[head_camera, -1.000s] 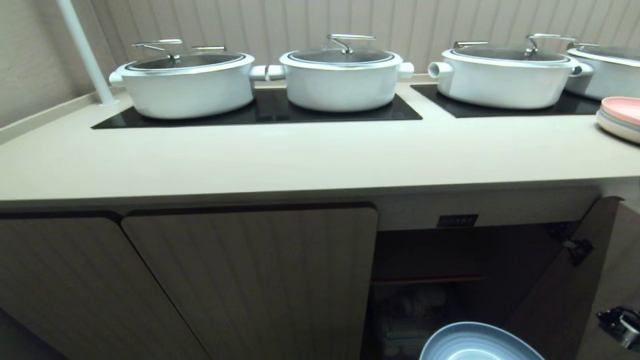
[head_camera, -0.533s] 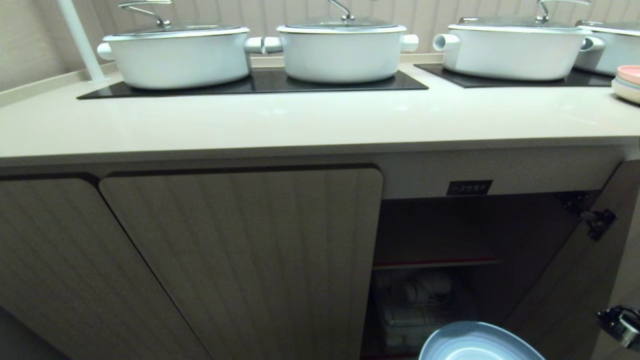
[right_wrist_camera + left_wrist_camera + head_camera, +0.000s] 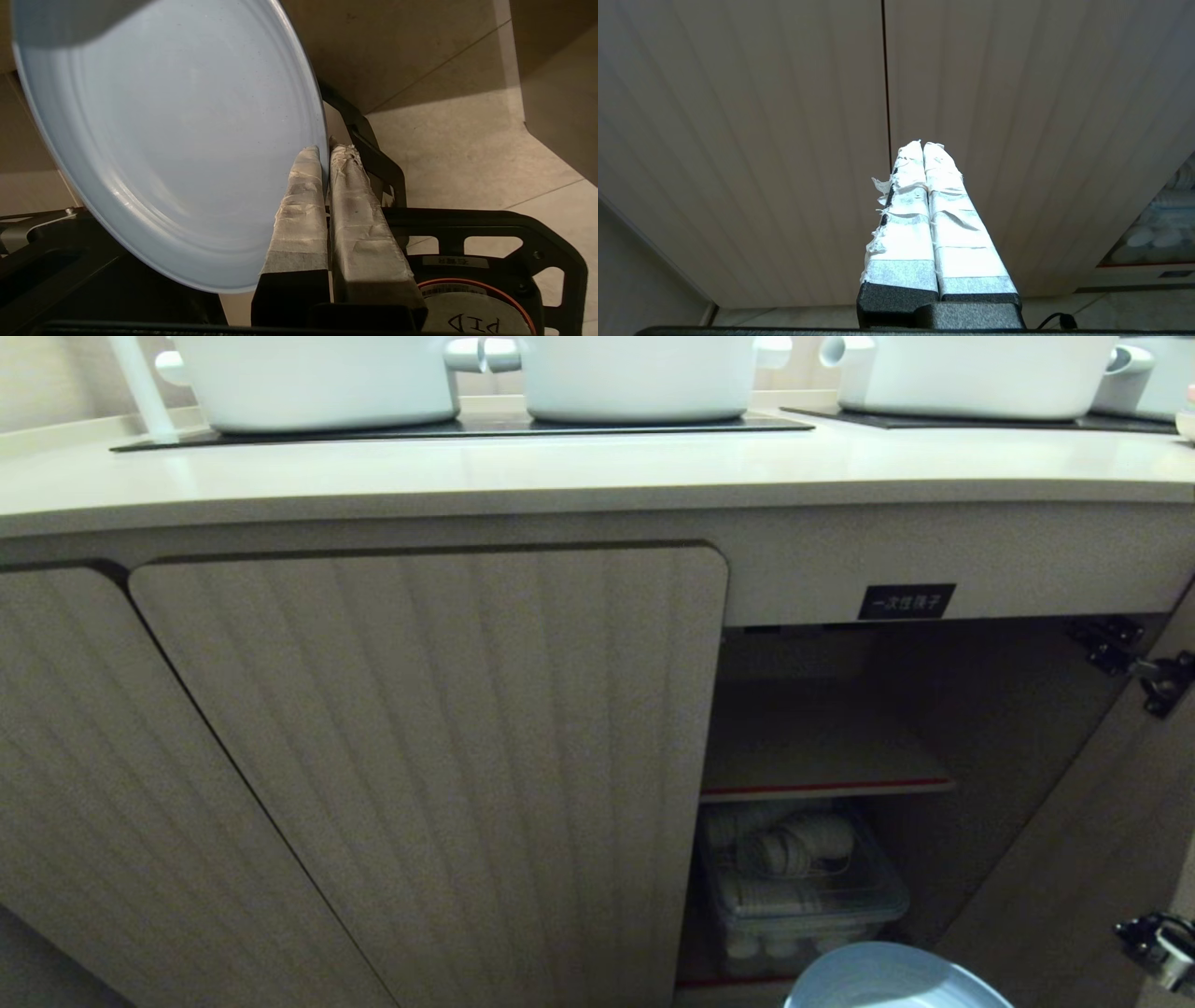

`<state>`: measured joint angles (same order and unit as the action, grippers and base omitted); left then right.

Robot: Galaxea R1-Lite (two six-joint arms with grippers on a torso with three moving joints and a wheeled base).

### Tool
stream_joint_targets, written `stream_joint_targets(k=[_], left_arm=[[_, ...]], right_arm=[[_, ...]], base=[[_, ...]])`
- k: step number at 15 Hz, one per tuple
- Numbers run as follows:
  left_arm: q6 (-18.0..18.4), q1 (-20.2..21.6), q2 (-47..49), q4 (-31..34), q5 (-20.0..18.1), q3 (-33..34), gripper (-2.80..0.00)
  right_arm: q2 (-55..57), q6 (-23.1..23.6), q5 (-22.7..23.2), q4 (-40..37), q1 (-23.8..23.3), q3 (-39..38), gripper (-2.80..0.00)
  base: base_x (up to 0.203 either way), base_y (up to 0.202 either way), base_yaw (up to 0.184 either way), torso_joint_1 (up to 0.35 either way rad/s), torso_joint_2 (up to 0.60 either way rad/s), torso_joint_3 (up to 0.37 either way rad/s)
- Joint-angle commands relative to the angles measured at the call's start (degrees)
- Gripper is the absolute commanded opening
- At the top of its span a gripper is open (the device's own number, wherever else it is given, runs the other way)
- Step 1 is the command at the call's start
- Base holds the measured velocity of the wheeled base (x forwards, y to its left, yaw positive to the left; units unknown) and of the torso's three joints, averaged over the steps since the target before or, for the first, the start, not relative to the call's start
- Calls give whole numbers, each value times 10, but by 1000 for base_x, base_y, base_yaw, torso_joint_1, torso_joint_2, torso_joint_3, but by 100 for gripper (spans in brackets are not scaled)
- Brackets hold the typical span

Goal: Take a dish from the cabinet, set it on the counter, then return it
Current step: Put it back into the cabinet

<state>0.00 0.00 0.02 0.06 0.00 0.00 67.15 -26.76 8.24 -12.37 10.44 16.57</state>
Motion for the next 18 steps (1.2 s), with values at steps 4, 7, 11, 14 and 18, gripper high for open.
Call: stream_joint_targets(k=[4,7,11,14,18], left_arm=[[0,0,0,-1,0,0,-280],[0,0,0,-1,0,0,-280],[0,0,0,-1,0,0,-280],[0,0,0,-1,0,0,-280],[0,0,0,-1,0,0,-280]], right_arm=[[1,-1,0,0,0,-1,-280],[1,-1,0,0,0,-1,-280],[2,-1,0,0,0,0,-280],[2,-2,0,0,0,0,-280],[4,-15,1,-1,-1,6,-280]], base=[[0,0,0,-20,117,85],[0,0,0,1,6,12],[0,0,0,0,0,0],[0,0,0,0,0,0],[0,0,0,0,0,0]])
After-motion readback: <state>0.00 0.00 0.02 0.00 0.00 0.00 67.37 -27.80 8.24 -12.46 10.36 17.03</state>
